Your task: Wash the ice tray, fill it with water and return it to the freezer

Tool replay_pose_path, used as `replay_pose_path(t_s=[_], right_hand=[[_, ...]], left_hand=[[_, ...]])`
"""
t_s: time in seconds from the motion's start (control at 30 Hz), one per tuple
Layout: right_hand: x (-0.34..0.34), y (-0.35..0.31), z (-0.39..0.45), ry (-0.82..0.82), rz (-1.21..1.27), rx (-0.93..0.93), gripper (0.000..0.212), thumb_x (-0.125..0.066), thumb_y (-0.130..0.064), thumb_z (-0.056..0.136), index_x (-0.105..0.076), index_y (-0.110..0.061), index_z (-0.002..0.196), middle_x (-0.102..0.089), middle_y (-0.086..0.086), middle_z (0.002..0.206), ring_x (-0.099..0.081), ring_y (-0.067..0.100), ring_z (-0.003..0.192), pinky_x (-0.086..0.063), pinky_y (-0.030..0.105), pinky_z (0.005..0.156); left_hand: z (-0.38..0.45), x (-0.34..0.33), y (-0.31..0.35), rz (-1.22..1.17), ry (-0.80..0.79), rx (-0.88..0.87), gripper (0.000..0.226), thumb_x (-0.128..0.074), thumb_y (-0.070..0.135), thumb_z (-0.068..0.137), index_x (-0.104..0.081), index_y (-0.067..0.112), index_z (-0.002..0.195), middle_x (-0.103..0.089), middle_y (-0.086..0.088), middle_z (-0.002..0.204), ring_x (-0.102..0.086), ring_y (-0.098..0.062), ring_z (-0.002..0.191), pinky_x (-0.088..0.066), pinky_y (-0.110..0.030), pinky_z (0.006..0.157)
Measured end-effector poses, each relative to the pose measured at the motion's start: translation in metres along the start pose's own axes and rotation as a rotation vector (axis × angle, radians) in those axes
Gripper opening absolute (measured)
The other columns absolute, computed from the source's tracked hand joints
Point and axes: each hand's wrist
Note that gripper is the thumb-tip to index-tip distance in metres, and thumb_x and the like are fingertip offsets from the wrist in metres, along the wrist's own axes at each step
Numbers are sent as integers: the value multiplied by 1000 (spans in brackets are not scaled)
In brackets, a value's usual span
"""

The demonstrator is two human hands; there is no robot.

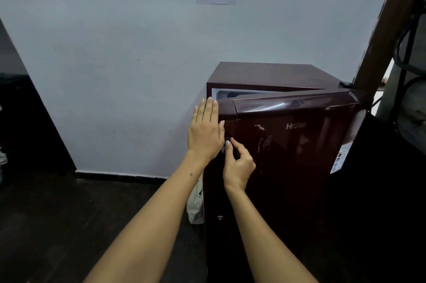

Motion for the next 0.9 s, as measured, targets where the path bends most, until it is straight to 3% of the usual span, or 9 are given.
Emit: replay_pose_path(t_s=[0.37, 0.57, 0.8, 0.9], right_hand=[[-68, 20, 52, 7, 7, -30, 33, -66, -26, 89, -68, -12, 118, -69, 2, 115, -61, 10, 111, -36, -7, 80], [-100, 33, 79, 52, -41, -17, 35, -65, -29, 90, -67, -13, 121, -69, 2, 117, -61, 11, 112, -41, 9, 91], [-119, 49, 93, 116, -31, 32, 33, -65, -29, 89, -68, -13, 118, -69, 1, 112, -64, 7, 104, -43, 0, 81], [-120, 53, 93, 128, -27, 55, 32, -66, -27, 90, -68, -13, 117, -70, 1, 108, -65, 6, 100, -46, 2, 78]], left_hand=[[65, -52, -48, -148, -10, -26, 59, -23, 33, 95, -39, 1, 142, -40, -15, 149, -31, -28, 142, -18, -40, 118], [99, -80, -71, -191, -36, -72, 63, -18, 36, 94, -39, 1, 142, -39, -15, 150, -31, -27, 142, -15, -38, 119], [113, -106, -82, -253, 53, -109, 56, -29, 31, 94, -46, 0, 137, -46, -15, 144, -39, -30, 138, -22, -43, 117], [113, -110, -82, -267, 81, -110, 53, -33, 29, 94, -47, 1, 137, -47, -15, 144, -39, -30, 138, -22, -43, 117]])
Point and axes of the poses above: each hand's wrist, its own z-axis towards the middle knuckle, its own x-axis out of the back of the hand, y = z × x
